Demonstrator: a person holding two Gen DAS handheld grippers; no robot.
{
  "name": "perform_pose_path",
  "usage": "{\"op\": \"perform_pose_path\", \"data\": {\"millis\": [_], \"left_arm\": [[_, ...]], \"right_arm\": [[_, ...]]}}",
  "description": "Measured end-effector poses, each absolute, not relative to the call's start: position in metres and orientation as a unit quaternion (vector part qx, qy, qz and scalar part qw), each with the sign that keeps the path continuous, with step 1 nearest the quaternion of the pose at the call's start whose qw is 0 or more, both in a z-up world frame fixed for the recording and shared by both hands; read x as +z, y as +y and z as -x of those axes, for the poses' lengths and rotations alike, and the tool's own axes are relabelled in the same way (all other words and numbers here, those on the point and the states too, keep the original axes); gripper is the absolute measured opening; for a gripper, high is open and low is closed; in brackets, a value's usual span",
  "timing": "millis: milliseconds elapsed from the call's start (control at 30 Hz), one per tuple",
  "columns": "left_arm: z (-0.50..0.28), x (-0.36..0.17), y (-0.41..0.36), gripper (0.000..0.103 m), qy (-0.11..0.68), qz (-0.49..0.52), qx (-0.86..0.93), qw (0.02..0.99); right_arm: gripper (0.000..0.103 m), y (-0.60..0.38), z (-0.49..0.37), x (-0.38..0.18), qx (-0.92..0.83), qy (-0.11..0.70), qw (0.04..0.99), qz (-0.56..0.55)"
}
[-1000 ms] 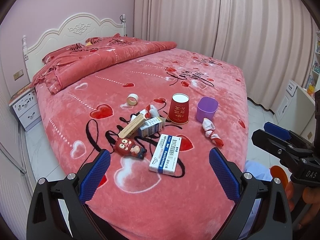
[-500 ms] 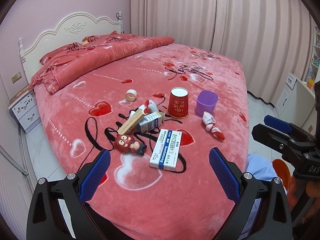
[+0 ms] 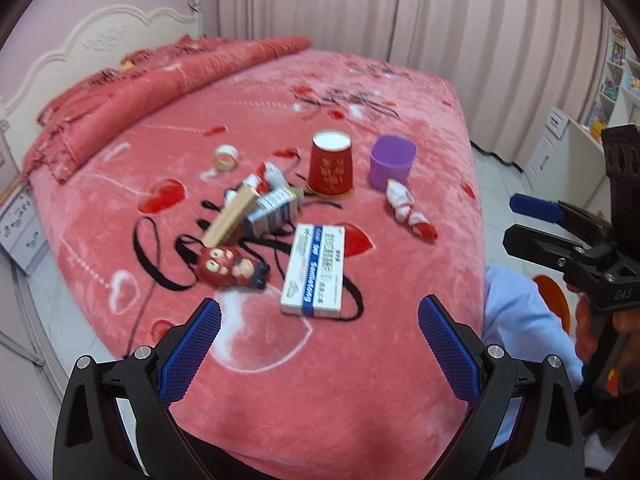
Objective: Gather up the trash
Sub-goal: 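Grasp the red cartoon toy with the left tool while the right tool grasps the white sock bundle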
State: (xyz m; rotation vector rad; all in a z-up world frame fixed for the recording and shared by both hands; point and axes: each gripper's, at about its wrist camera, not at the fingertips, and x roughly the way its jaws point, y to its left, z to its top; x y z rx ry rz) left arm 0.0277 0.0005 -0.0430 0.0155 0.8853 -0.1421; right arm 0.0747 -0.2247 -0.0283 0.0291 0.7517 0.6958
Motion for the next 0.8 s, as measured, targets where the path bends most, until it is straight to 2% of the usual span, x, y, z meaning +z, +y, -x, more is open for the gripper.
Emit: {"op": "perform_pose_path", "data": {"millis": [167,433,667,733,800], "left_arm": [[-0.038,-0.051,0.014,0.097,0.446,0.021,-0.103,0.889],[-0.063,-0.073,0.014,0.097,0.485,0.037,-0.183,0.854],[-0.095,-0.098,0.05,0.097,0.52,0.045,-0.151,0.84],[-0.104,-0.101,0.061,0.097,0.523,0.05,-0.135,0.84],[-0.113,-0.103,0.071,0.097,0.523,0.047,-0.115,0.843]], "right_arm": [[0.098,-0.222,-0.085,-0.049,0.355,0.392,0.849,-0.007],[0.098,-0.221,-0.107,-0.069,0.384,0.401,0.831,0.025],[0.098,-0.219,-0.128,-0.081,0.393,0.407,0.824,0.029],[0.096,-0.216,-0.135,-0.085,0.393,0.41,0.823,0.029],[0.089,-0.214,-0.142,-0.091,0.388,0.418,0.821,0.029]]}}
